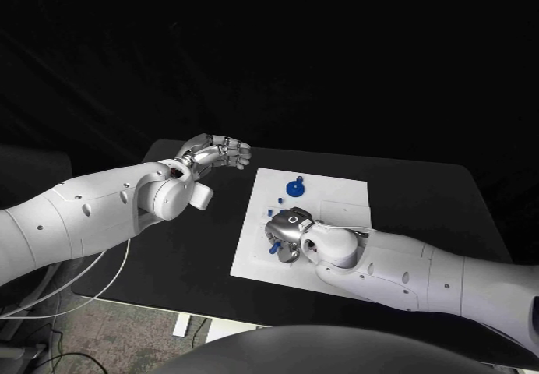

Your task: Assemble the parts on the task board

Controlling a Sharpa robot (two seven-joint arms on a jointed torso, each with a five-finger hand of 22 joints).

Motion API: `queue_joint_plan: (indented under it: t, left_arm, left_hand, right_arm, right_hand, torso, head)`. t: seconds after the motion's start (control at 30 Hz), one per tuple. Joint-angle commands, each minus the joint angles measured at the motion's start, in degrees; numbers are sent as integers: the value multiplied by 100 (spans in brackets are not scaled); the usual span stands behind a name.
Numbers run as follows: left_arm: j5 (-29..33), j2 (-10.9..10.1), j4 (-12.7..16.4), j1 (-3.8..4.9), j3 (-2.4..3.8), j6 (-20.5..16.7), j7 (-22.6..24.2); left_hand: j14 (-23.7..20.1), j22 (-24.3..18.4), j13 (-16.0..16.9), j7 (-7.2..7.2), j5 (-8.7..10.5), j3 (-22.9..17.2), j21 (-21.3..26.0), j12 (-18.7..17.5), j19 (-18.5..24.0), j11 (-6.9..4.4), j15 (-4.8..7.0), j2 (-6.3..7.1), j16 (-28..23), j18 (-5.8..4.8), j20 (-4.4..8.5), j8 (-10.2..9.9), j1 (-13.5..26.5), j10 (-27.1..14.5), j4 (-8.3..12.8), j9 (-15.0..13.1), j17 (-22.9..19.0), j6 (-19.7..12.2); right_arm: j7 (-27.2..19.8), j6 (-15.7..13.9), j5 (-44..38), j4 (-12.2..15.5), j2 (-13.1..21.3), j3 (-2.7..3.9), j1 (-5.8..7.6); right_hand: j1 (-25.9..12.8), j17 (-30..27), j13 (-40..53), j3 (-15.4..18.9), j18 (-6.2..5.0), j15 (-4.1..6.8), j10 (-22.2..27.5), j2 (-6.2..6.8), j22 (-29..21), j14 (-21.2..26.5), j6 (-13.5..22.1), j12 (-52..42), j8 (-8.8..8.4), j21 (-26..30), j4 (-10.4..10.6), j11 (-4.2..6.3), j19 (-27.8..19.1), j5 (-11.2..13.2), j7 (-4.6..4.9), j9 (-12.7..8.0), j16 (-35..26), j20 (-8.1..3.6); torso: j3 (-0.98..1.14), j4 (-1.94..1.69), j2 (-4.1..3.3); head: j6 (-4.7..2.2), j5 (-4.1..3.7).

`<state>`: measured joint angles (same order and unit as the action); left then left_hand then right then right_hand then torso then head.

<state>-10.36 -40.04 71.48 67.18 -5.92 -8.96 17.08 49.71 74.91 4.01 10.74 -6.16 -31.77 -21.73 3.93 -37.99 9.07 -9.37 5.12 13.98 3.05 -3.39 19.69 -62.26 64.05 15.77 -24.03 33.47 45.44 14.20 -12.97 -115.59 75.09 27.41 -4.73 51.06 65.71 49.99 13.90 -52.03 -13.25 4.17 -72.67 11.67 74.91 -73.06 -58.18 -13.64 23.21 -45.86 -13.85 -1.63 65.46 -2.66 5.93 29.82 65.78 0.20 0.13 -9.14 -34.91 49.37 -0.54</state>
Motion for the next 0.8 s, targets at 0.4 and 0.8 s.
queue_joint_plan:
  t: [0.4,0.8]
  left_arm:
    - [13,35,-16,5,4,85,42]
    - [13,30,-17,5,4,82,34]
  left_hand:
    - [24,110,2,7,-29,-4,38,19,4,0,-13,-6,-32,88,-35,22,24,-32,1,1,-7,-56]
    - [24,110,2,8,-29,-4,40,18,4,1,-12,-6,-32,88,-35,22,25,-33,2,1,-8,-57]
  right_arm:
    - [33,79,-94,-3,-98,-59,-4]
    - [-103,47,203,-21,-132,-70,-3]
  right_hand:
    - [67,7,582,-19,-175,52,-7,-85,115,5,-39,-207,19,-18,-24,-4,40,-14,4,6,-8,-39]
    - [47,3,582,-78,-175,17,108,-6,108,30,42,-136,-46,7,-33,-41,-2,-14,36,-4,-37,-25]
  torso:
    - [2,-23,2]
    - [-10,-21,5]
  head:
    - [20,-12]
    - [18,5]
